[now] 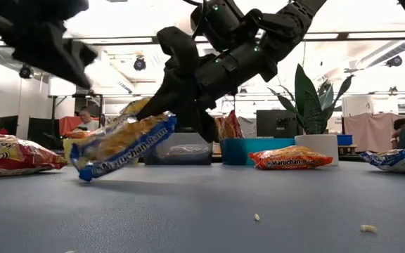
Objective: Sort Maruchan noodles
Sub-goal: Put the blue noodle pack into the black bin
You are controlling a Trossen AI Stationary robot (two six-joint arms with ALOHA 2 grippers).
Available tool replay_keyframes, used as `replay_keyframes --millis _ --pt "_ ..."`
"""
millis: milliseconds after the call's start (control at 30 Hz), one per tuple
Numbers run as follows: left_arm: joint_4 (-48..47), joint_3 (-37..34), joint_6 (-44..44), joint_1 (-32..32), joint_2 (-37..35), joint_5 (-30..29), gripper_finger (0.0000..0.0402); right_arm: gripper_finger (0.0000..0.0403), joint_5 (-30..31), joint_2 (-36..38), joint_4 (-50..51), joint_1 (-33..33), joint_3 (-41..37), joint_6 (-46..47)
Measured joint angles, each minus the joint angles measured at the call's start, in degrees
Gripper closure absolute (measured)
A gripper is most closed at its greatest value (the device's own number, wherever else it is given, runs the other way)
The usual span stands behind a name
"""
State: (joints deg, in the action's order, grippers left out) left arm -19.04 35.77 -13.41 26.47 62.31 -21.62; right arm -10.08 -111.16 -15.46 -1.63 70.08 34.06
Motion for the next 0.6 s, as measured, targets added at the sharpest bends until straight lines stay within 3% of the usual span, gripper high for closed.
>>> replay_keyframes --millis 333,467,600 --pt "6.17 0.0 24.2 -0.47 -13.15 -32.27 0.0384 0.031 4.25 10.61 9.55 4.97 -0.02 -3.76" --pt "7.64 0.0 30.99 -1.36 -15.68 -41.24 0.0384 0.031 11.68 15.81 11.82 7.74 -0.02 -6.19" --pt "7.54 -0.01 32.36 -2.49 -17.48 -47.67 0.0384 0.031 22.21 19.7 11.69 10.55 -0.02 -9.26"
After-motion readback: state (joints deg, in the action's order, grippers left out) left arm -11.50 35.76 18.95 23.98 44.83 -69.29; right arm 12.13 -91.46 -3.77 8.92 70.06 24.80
